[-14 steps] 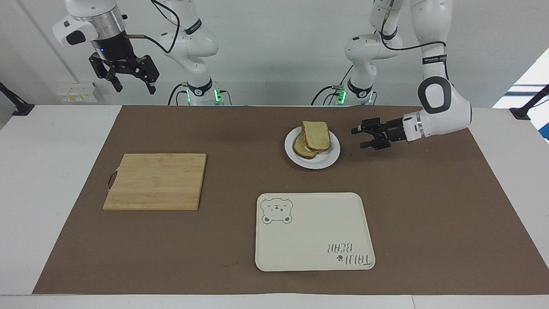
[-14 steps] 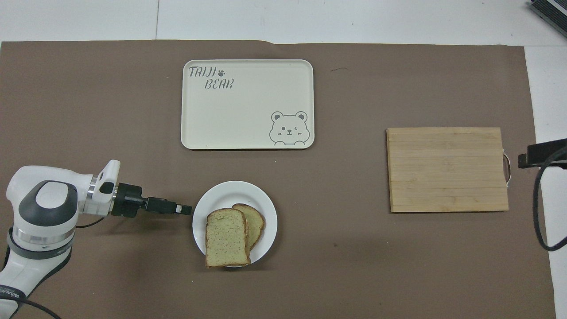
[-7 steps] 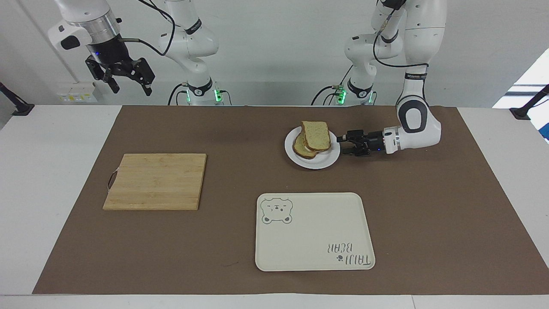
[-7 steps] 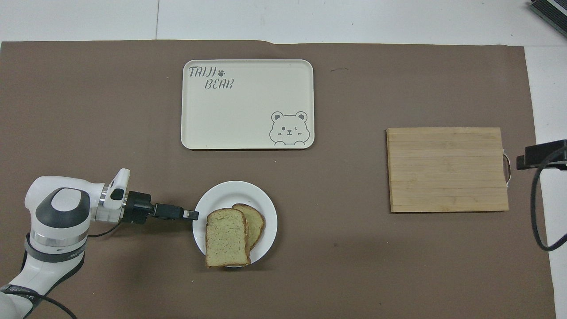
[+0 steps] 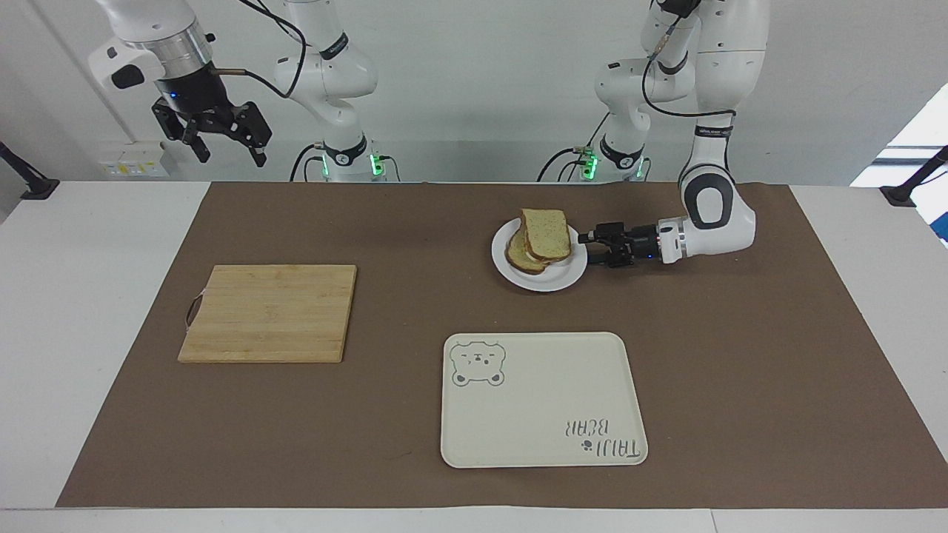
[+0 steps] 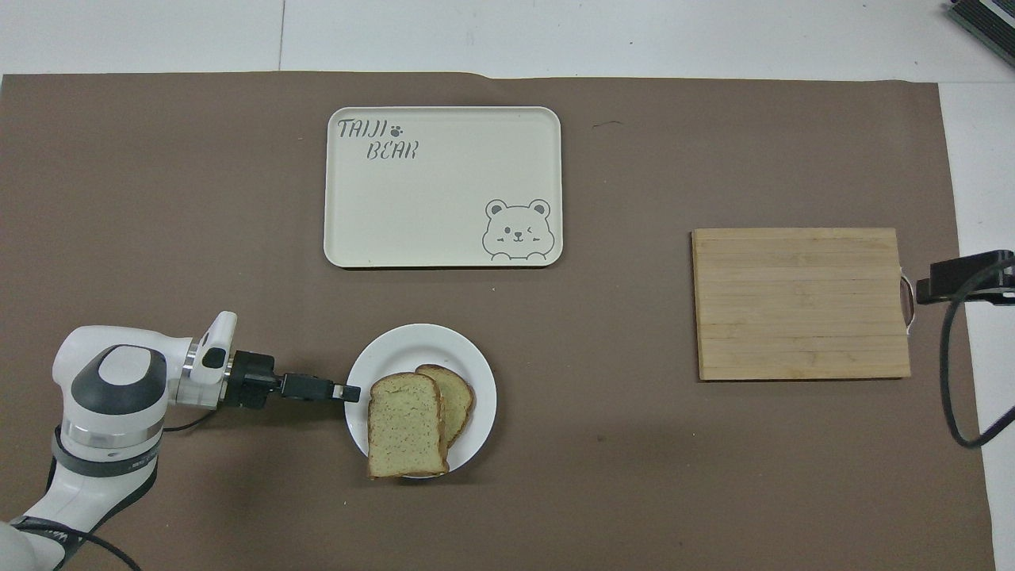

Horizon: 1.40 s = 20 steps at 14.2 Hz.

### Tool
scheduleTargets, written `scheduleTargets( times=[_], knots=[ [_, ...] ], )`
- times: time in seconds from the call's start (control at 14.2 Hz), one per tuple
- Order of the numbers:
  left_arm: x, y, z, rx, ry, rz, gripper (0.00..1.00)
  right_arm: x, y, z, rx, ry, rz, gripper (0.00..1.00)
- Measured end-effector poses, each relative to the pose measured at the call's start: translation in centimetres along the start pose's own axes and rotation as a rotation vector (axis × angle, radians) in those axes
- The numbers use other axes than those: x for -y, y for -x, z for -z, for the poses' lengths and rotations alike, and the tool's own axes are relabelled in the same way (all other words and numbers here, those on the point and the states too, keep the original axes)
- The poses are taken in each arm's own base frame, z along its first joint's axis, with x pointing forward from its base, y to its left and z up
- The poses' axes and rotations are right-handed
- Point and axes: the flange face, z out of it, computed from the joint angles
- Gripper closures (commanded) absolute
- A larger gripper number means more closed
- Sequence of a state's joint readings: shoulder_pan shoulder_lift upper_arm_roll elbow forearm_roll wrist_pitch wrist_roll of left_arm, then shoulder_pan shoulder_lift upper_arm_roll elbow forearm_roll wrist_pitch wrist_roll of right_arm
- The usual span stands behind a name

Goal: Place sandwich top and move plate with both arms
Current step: 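Move the left gripper to the plate rim and grasp it, then lift the plate with the left gripper and carry it onto the bear tray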

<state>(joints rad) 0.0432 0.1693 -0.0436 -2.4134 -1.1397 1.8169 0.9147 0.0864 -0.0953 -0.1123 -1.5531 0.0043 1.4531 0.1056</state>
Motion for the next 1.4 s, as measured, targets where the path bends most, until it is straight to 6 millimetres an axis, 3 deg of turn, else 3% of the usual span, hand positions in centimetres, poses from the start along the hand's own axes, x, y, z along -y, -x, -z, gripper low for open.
scheduleTargets(
  times=[0.07,0.63,0.91,0.98,1.4],
  knots=[
    [0.0,0.1,-0.2,0.000,0.003,-0.001,0.32,0.0,0.0,0.0,0.000,0.000,0.000,0.00],
    [0.7,0.5,-1.3,0.006,0.022,0.002,0.54,0.0,0.1,-0.1,0.011,0.003,0.000,0.00],
    [0.8,0.5,-1.2,0.003,0.023,0.002,0.94,0.0,0.1,-0.1,0.011,0.003,0.000,0.00],
    [0.8,0.5,-1.2,0.003,0.023,0.002,1.00,0.0,0.1,-0.1,0.011,0.003,0.000,0.00],
    [1.1,0.5,-1.2,0.001,0.023,0.008,1.00,0.0,0.1,-0.1,0.011,0.003,0.000,0.00]
  ],
)
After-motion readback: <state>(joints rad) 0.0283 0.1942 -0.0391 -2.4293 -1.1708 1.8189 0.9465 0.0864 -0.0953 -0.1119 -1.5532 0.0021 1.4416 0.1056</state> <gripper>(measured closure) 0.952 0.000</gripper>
